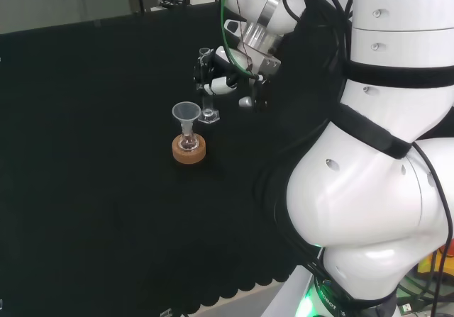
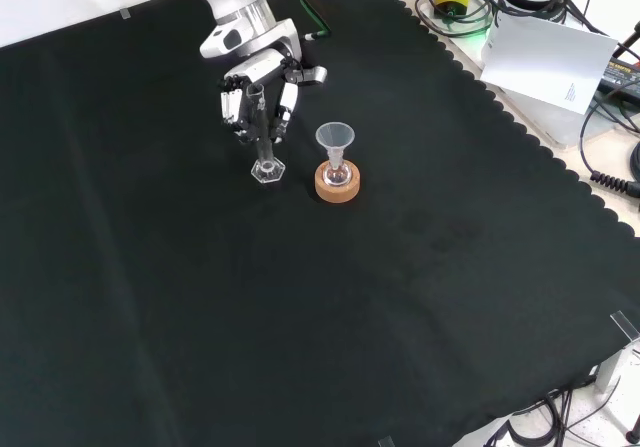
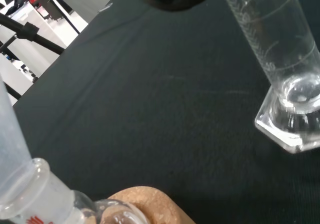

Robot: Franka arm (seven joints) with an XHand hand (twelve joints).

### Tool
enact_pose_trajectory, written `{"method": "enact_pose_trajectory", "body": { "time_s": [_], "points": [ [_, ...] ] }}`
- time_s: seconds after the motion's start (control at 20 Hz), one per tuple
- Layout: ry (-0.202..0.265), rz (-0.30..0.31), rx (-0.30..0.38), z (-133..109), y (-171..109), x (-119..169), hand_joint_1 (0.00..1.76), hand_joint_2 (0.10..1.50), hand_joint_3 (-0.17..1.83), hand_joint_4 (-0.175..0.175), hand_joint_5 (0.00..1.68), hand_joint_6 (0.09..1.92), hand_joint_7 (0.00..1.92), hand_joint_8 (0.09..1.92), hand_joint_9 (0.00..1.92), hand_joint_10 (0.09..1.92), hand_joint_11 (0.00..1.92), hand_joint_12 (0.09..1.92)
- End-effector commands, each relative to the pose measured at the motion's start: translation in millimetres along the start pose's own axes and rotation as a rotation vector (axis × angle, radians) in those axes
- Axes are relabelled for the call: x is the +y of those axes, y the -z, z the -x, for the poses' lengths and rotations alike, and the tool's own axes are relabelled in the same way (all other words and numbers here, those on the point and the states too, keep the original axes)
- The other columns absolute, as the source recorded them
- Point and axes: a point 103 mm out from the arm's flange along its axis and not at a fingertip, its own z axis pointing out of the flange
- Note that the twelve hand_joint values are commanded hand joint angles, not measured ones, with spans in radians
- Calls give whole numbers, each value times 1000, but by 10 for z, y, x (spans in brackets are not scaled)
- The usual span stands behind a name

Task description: Put the graduated cylinder back on the table.

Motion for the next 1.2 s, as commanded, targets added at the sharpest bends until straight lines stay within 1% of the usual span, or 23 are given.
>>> {"method": "enact_pose_trajectory", "body": {
  "time_s": [0.05,0.2,0.45,0.55,0.75,0.85,1.0,1.1,1.2],
  "points": [
    [10,-30,4,-7,23,-7,1191,1096,-154,-51,818,740,809,601,1205,87,860,1037],
    [2,-35,-1,-11,28,-8,1168,1070,-174,-42,792,706,766,603,1163,87,790,1084],
    [2,-36,-1,18,39,-18,1153,1053,-175,-44,751,689,742,604,1135,87,755,1106],
    [-1,-50,3,12,58,2,1146,1048,-175,-46,716,686,727,604,1121,87,738,1119],
    [-9,-58,-2,-20,135,71,1115,1029,-175,-49,618,683,673,612,1077,87,674,1163],
    [-17,-68,-2,-21,171,88,1086,1011,-175,-50,538,658,586,623,1022,87,601,1209],
    [-27,-71,-2,-18,208,94,1019,975,-175,-59,392,529,410,657,895,87,475,1272],
    [-30,-67,-1,-11,230,86,987,959,-175,-66,351,448,333,677,840,87,421,1294],
    [-34,-59,0,-5,260,76,961,946,-175,-69,337,396,297,685,812,87,393,1304]
  ]
}}
